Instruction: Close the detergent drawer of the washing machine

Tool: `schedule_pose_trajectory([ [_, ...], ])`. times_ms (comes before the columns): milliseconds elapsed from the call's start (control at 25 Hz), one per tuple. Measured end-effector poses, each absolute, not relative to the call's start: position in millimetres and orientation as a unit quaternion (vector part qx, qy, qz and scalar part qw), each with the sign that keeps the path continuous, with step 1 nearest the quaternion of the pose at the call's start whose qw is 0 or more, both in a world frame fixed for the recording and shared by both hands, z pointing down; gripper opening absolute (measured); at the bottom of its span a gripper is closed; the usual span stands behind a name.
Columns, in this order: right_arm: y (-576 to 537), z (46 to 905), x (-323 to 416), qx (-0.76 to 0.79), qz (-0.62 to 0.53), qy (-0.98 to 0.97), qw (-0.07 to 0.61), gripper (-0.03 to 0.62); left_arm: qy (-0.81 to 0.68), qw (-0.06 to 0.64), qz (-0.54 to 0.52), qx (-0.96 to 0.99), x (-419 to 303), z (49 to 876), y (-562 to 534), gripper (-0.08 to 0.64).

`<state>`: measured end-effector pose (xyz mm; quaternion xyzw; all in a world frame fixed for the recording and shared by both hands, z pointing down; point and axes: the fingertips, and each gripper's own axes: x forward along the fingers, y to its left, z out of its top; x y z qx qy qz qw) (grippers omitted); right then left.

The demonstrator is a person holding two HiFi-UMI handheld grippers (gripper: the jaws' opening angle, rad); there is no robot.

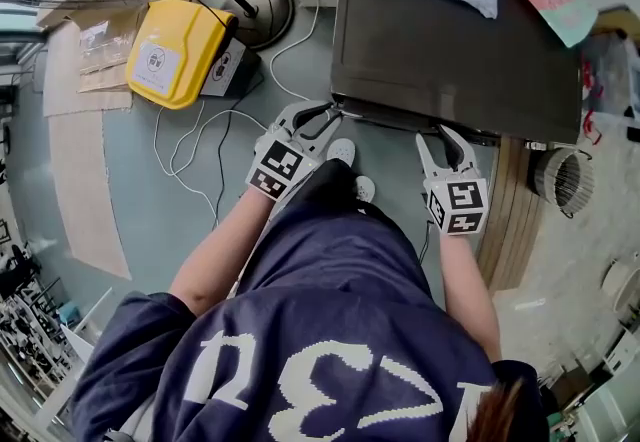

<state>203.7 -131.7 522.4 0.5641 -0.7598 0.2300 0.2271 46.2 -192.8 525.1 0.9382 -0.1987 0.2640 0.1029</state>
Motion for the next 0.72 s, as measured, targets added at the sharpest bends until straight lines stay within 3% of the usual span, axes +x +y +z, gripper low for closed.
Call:
schedule_pose_trajectory([
  [120,-127,515,211,0.574,0.214,-0.757,0.226,0.156,-0.217,0.097,0.26,0.936,41,519,-193,0.076],
  [320,-117,495,212,0.58,0.191,-0.765,0.206,0.017,-0.234,0.099,0.249,0.935,34,509,-188,0.026],
  [720,-120,523,203,0.579,0.221,-0.751,0.228,0.017,-0.245,0.111,0.27,0.924,42,527,-184,0.02],
])
